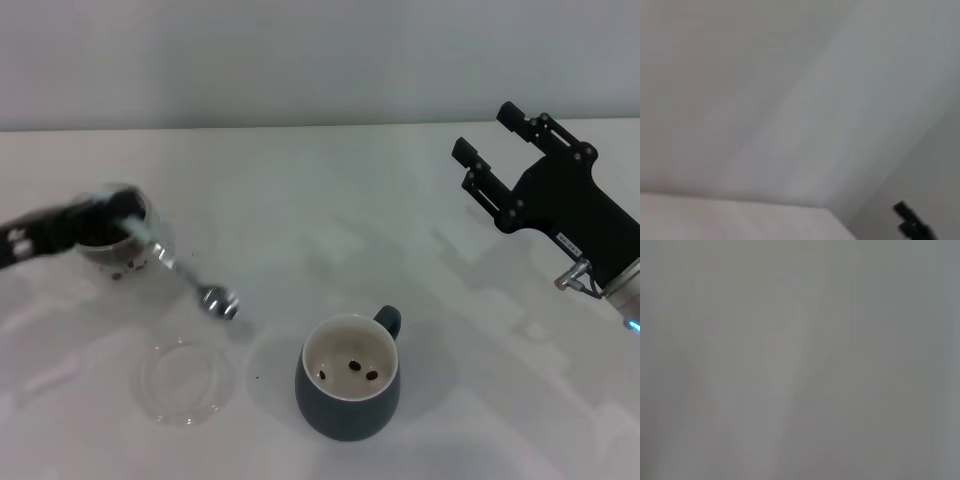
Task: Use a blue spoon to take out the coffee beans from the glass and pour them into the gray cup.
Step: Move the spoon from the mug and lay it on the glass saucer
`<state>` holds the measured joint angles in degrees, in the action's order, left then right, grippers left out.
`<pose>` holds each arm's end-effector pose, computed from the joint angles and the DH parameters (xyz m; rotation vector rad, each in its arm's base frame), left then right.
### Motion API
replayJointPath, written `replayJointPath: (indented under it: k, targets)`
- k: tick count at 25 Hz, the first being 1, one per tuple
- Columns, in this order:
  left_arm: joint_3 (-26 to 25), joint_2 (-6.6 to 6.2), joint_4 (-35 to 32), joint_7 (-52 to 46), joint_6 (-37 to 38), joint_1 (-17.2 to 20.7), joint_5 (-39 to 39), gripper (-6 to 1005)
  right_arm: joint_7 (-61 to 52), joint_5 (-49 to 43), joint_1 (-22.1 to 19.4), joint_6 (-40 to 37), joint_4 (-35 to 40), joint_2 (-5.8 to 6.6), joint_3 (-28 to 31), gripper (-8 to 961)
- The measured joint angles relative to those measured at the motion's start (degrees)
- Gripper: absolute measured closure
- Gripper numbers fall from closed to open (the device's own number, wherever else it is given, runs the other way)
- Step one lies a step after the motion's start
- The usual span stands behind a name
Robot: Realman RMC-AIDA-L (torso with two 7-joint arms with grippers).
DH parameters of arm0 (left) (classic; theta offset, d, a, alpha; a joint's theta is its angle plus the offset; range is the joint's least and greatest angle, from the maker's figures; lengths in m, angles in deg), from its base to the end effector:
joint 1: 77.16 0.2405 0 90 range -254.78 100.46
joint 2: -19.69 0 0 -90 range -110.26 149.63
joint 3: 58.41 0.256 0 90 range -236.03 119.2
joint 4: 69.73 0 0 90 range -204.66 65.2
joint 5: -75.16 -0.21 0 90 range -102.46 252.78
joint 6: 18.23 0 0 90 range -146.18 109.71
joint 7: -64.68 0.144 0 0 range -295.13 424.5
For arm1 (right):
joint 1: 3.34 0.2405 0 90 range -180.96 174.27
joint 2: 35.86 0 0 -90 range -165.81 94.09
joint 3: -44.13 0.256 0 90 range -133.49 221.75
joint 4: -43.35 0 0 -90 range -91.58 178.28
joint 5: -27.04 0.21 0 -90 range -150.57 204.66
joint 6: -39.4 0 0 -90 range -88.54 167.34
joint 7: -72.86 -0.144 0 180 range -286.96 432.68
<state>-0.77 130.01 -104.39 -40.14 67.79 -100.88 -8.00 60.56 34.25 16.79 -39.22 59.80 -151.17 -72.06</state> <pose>-0.2742 0.3323 0.0490 -2.4283 -1.2378 -1.0732 0.2833 0.3051 -0.0159 -1.9268 0.1529 0.9072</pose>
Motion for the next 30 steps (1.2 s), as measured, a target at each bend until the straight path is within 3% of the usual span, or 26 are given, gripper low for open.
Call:
replayJointPath:
  k: [8,14,30]
  targets:
    - [-2.05,-0.25,2.27,0.58,-2.26,4.05,-4.45,868,0.0,-0.04,-0.01,-0.26,0.62,0.0,-0.09,332]
    - [-2.1,-0.18,2.47,0.75,-3.69,4.96,-5.02,867,0.0,-0.09,-0.11,-0.39,0.68,0.0,-0.3,332]
    - [-1.74,0.22,6.69,0.19,-6.6,0.84,-9.79,859,-0.07,-0.05,-0.07,-0.04,0.59,0.0,0.03,332]
